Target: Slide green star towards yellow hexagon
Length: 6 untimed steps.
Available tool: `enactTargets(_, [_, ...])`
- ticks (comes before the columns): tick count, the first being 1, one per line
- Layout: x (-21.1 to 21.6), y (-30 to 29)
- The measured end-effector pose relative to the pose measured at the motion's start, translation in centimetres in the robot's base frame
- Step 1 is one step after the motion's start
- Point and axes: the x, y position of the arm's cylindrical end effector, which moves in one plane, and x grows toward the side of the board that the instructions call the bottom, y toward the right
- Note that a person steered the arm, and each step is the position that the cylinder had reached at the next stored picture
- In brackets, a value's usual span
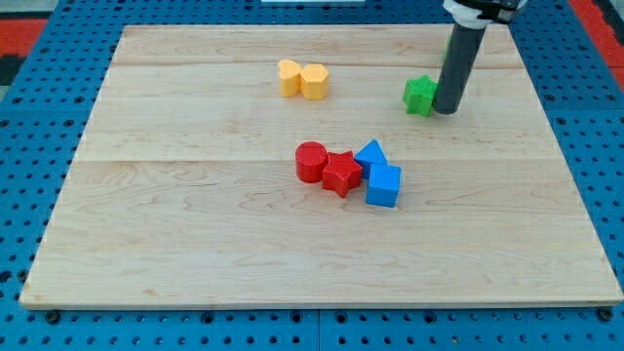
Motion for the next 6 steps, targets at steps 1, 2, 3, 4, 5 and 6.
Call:
enactTargets(1, [-0.9, -0.5])
enactTargets(2, [-2.1, -2.7])
enactTargets(3, [-3.3, -4.9])
enactTargets(4, [-4.6, -4.7])
enactTargets(5, [-6.1, -4.5])
enactTargets(6, [-7.2, -4.5])
